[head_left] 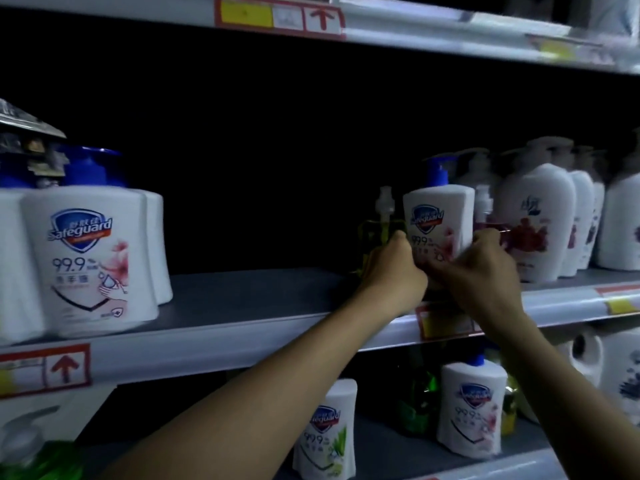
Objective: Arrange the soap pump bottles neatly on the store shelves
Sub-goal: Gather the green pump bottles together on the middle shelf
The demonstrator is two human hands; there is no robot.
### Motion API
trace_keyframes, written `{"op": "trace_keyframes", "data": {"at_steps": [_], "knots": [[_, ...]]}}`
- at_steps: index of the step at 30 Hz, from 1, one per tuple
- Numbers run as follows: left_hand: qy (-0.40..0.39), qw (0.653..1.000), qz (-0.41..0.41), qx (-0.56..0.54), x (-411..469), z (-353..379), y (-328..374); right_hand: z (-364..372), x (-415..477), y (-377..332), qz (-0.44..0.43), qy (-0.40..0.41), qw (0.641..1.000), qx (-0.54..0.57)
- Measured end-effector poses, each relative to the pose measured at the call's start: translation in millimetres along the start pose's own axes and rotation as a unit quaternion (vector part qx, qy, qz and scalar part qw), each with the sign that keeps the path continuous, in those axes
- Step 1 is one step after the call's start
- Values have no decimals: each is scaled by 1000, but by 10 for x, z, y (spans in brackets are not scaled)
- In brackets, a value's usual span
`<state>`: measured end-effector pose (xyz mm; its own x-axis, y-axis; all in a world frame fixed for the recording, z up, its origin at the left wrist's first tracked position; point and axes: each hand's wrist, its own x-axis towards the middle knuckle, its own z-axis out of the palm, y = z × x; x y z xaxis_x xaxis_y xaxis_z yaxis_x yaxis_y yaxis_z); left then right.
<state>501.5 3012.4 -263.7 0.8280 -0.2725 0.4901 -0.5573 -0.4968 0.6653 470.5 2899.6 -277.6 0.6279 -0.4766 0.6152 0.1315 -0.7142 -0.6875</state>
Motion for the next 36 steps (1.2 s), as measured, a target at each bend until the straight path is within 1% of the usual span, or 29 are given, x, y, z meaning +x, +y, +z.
{"op": "trace_keyframes", "data": {"at_steps": [3,7,9,11,13,16,18,20,22,23,25,27,29,32,36], "knots": [[44,999,6,-22,34,-83,-62,14,-64,50,-73,9,997,13],[118,990,45,-62,-69,-367,-168,37,-160,-159,-126,-31,986,108],[159,983,74,-47,-212,-602,-232,125,-179,-343,-135,-89,973,166],[183,979,84,-17,-374,-816,-306,244,-205,-513,-136,-151,958,204],[193,979,68,23,-521,-1041,-435,427,-268,-719,-126,-222,937,239],[193,977,24,83,-690,-1347,-590,682,-367,-950,-102,-321,900,277],[168,979,11,116,-805,-1508,-641,810,-397,-1061,-95,-354,890,271],[140,981,18,133,-923,-1643,-641,915,-409,-1157,-84,-373,884,271],[144,977,34,152,-1051,-1782,-639,1022,-427,-1264,-76,-384,879,273],[161,971,42,170,-1127,-1852,-648,1067,-447,-1324,-77,-386,878,271],[219,953,51,204,-1308,-2004,-693,1178,-473,-1420,-74,-383,881,268],[288,924,74,241,-1485,-2159,-776,1320,-472,-1472,-66,-377,888,256],[336,893,74,290,-1579,-2267,-972,1430,-481,-1523,-55,-378,889,252],[332,881,36,335,-1623,-2327,-1257,1563,-509,-1605,-48,-375,893,245],[309,882,9,356,-1617,-2308,-1413,1649,-528,-1643,-57,-369,901,222]]}}
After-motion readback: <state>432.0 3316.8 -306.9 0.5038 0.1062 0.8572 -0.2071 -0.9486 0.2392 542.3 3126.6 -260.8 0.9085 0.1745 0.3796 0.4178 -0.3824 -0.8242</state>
